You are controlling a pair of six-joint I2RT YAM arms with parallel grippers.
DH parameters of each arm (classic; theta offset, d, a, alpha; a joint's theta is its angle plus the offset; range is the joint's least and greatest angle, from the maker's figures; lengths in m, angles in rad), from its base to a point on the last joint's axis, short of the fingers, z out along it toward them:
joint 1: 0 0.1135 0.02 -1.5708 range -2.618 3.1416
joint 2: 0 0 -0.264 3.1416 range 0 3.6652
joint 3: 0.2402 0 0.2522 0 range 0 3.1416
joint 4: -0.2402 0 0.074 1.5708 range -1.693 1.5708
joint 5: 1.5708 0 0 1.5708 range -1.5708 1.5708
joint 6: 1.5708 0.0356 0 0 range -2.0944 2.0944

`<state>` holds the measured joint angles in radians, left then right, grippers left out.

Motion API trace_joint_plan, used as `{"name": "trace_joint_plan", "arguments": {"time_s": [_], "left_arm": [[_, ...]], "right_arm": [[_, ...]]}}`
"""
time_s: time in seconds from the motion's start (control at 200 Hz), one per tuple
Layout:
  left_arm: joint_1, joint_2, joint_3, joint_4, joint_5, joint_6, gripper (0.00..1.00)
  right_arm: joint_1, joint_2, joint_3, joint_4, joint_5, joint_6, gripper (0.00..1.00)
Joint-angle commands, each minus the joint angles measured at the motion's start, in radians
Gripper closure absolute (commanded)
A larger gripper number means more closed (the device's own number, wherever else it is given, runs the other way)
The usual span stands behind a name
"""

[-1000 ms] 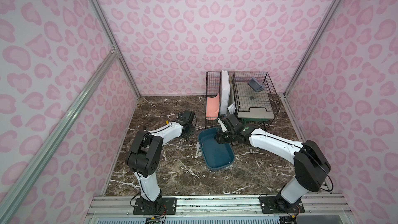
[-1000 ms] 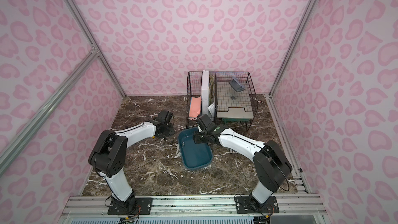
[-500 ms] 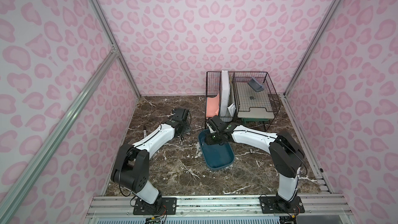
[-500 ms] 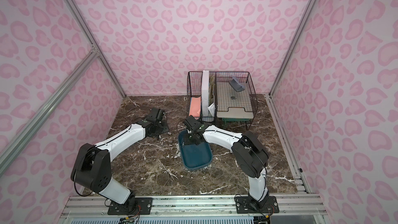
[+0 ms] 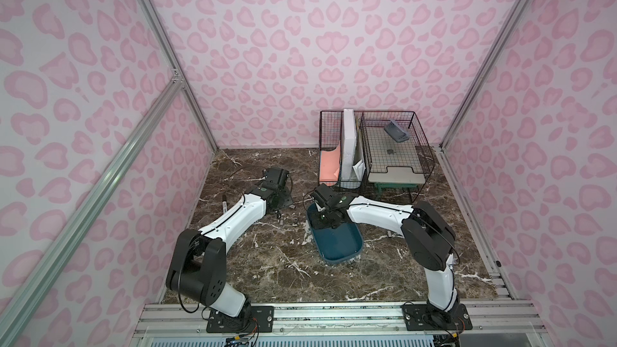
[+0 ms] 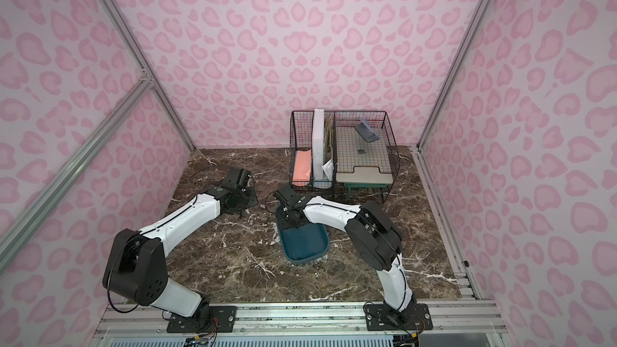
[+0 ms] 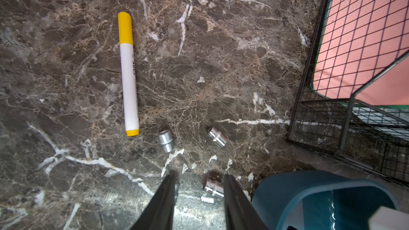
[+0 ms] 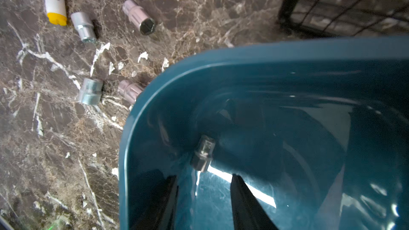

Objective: Take out the socket from the storage box
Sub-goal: Pick up the socket head from the storage box.

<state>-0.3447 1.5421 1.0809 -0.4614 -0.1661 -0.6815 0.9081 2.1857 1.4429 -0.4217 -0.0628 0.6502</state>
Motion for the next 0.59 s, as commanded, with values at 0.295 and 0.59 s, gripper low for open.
{"name": "trace_joint_plan", "arguments": {"time_s": [0.295,0.59], "left_arm": [[0.004,0.001,-0.003,-0.002,0.014,0.008,0.59],[0.003,-0.01,-0.01,-0.005,0.011,0.017,0.59]], "right_arm": [[0.009,0.054,0.048,-0.04,0.077,0.001,0.56],[0.014,0.082,0.082,-0.05,0.087,-0.005,0.56]]}}
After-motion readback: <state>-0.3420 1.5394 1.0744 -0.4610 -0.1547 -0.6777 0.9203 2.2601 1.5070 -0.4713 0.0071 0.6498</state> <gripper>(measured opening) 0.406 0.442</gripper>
